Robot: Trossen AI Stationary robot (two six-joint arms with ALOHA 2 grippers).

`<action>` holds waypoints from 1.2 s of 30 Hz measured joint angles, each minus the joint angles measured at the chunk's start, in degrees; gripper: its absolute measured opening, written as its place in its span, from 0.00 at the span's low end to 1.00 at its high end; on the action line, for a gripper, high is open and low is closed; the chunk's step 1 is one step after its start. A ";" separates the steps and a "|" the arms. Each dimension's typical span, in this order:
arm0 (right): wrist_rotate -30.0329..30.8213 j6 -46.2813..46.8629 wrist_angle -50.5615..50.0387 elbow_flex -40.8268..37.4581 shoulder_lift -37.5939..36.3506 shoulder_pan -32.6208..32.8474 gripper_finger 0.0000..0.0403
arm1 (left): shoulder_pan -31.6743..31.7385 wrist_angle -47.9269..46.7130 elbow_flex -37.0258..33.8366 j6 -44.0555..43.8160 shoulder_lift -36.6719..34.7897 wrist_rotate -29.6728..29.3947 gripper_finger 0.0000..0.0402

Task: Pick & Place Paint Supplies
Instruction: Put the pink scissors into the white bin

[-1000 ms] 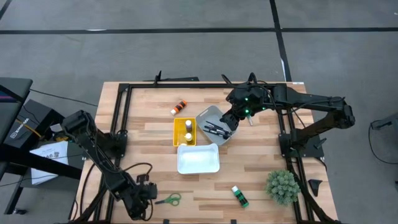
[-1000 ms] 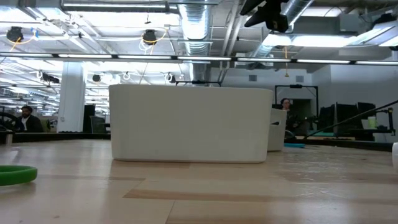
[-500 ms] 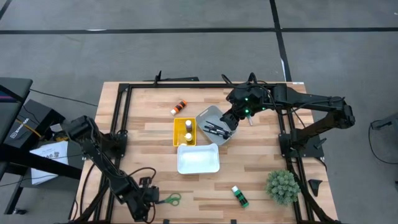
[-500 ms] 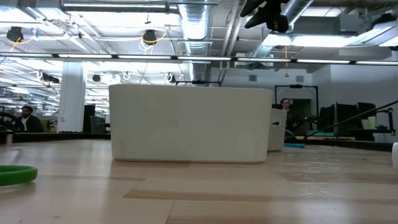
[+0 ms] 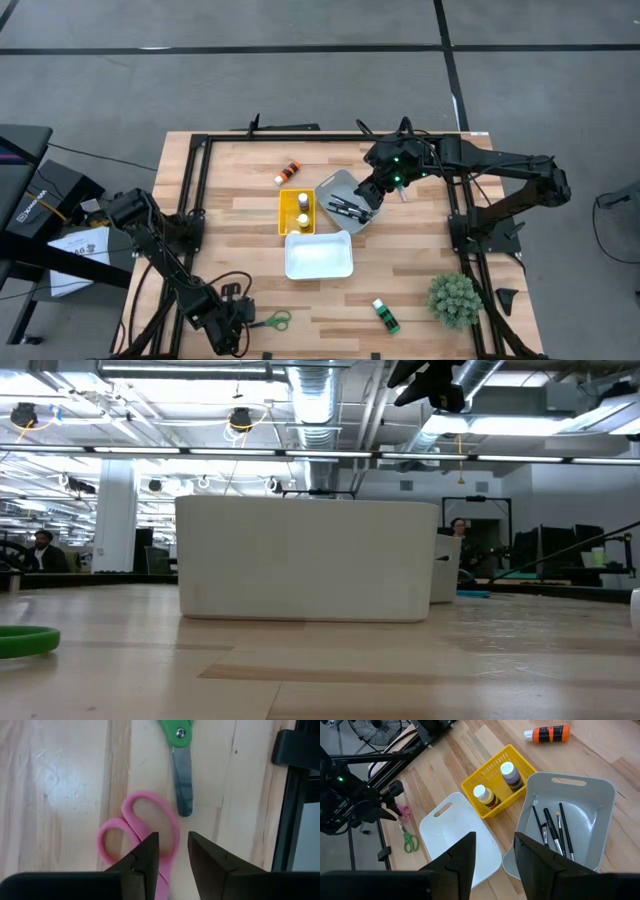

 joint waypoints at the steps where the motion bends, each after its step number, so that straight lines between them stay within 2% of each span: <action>1: 0.00 0.00 0.00 0.00 0.02 0.00 0.32 | -0.08 -0.17 0.00 -0.43 0.00 0.00 0.24; 13: -0.02 0.00 0.02 0.00 0.02 0.00 0.32 | -3.35 -2.10 0.00 -0.68 -0.04 0.02 0.24; 29: 0.00 1.02 0.02 0.00 0.04 0.00 0.32 | -3.04 -2.89 0.09 -0.65 2.84 -2.29 0.24; 33: -0.02 1.03 0.03 0.00 0.04 0.00 0.32 | -3.04 -3.77 0.13 -1.60 2.95 -2.18 0.21; 36: -0.05 1.04 0.02 0.00 0.04 0.00 0.32 | -3.02 -4.92 0.12 -3.28 3.08 -2.16 0.15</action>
